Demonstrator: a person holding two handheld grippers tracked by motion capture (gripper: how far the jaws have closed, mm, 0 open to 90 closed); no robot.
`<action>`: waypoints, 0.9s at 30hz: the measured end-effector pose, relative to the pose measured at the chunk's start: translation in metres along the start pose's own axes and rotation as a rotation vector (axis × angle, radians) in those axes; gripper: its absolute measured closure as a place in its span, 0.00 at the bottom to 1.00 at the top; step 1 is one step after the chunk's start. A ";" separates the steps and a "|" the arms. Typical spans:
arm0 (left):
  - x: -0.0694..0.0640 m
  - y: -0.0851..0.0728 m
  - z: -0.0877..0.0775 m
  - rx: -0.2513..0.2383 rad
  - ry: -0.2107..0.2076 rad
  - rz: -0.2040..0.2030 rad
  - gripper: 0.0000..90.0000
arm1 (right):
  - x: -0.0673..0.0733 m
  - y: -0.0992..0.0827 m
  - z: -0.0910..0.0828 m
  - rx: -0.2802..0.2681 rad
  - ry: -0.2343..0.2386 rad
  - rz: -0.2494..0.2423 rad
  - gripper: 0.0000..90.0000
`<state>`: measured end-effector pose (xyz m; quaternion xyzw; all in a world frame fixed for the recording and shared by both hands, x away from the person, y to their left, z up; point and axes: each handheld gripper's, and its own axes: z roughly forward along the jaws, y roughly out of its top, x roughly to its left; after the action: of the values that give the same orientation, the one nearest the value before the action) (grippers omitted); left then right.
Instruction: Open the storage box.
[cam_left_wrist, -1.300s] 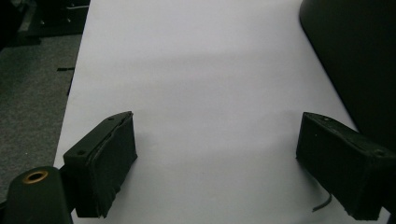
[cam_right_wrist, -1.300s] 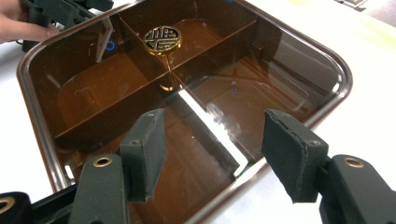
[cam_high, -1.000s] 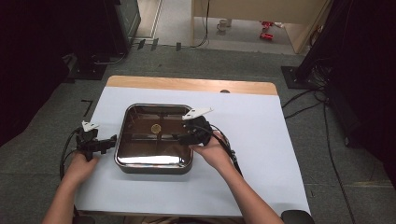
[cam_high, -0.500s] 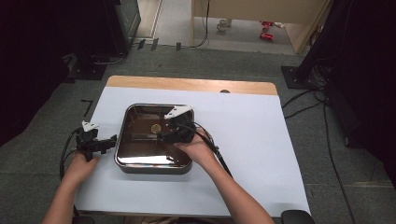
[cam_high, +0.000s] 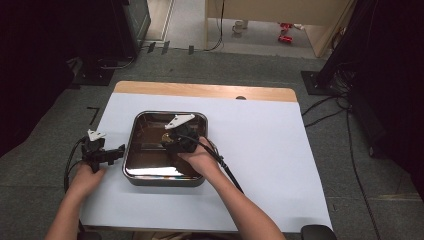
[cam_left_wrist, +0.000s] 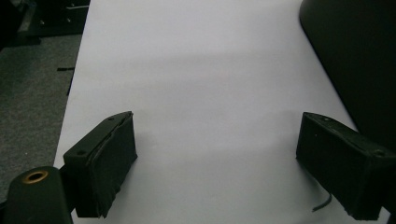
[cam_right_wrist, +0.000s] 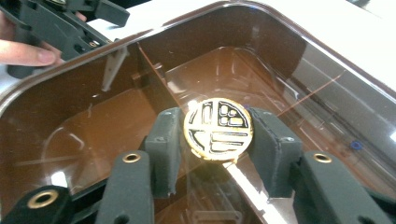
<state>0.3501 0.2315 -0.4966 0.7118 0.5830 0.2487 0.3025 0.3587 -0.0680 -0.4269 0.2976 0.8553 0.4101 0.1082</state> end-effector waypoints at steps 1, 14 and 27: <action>0.000 0.000 0.000 0.000 0.000 0.000 0.13 | 0.000 0.000 0.001 0.001 -0.011 -0.006 0.64; 0.000 0.000 0.000 0.002 0.000 0.004 0.13 | 0.001 0.003 -0.001 0.011 -0.016 -0.010 0.65; 0.000 0.000 0.000 -0.001 0.000 0.000 0.13 | 0.000 0.014 -0.017 0.000 -0.024 -0.013 0.65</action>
<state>0.3501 0.2314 -0.4966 0.7116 0.5831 0.2489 0.3028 0.3577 -0.0718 -0.4055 0.2970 0.8559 0.4057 0.1211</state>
